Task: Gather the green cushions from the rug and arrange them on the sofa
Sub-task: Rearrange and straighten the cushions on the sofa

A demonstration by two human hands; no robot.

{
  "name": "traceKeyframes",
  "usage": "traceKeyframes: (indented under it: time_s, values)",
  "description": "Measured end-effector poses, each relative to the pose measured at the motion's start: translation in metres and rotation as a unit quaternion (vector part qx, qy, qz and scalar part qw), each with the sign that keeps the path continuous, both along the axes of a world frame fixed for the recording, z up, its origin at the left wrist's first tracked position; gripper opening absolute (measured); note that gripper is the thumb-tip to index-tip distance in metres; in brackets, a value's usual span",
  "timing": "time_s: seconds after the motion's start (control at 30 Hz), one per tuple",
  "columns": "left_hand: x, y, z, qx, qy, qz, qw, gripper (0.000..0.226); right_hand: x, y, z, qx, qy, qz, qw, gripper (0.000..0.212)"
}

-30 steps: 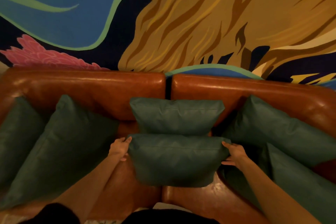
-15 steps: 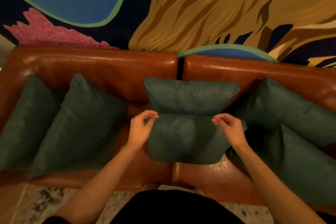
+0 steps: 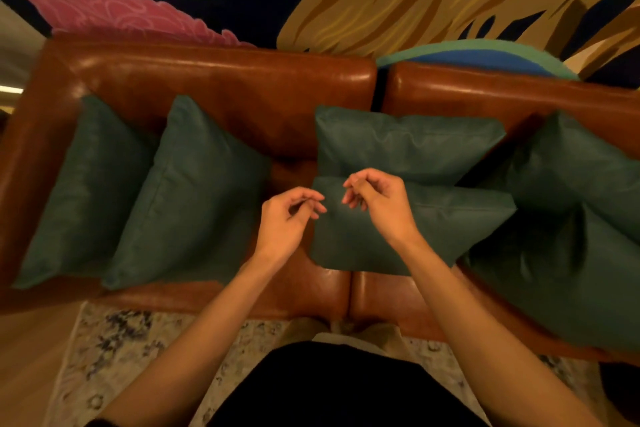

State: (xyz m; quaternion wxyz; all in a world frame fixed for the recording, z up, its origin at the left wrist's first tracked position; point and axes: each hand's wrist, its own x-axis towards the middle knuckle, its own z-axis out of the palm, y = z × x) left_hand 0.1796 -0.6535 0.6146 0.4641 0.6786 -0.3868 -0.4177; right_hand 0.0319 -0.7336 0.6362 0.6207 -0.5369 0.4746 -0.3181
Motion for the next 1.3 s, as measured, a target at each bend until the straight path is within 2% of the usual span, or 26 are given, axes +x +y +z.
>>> traceKeyframes:
  time_s: [0.37,0.77,1.0,1.17,1.23,1.3]
  values:
    - [-0.019,0.044,0.019,-0.001,0.005,0.077,0.997,0.017,-0.015,0.025,0.005,-0.032,-0.077,-0.016,0.996,0.027]
    - [-0.002,0.11,0.017,0.041,-0.004,0.146,0.988,0.018,0.011,0.057,0.001,0.017,-0.086,0.077,0.993,0.027]
    - [0.075,0.109,0.012,0.039,-0.01,0.157,0.987,0.019,0.053,0.045,-0.004,0.025,-0.034,0.109,0.993,0.026]
    - [0.191,0.095,-0.012,0.082,-0.026,0.183,0.979,0.016,0.112,0.041,-0.017,0.027,0.048,0.144,0.988,0.025]
    - [0.234,0.085,-0.033,0.106,-0.088,0.19,0.972,0.021,0.134,0.039,-0.025,0.043,0.079,0.135,0.987,0.025]
    - [0.267,0.071,-0.054,0.155,-0.182,0.15,0.959,0.045,0.159,0.042,-0.033,0.082,0.104,0.127,0.983,0.022]
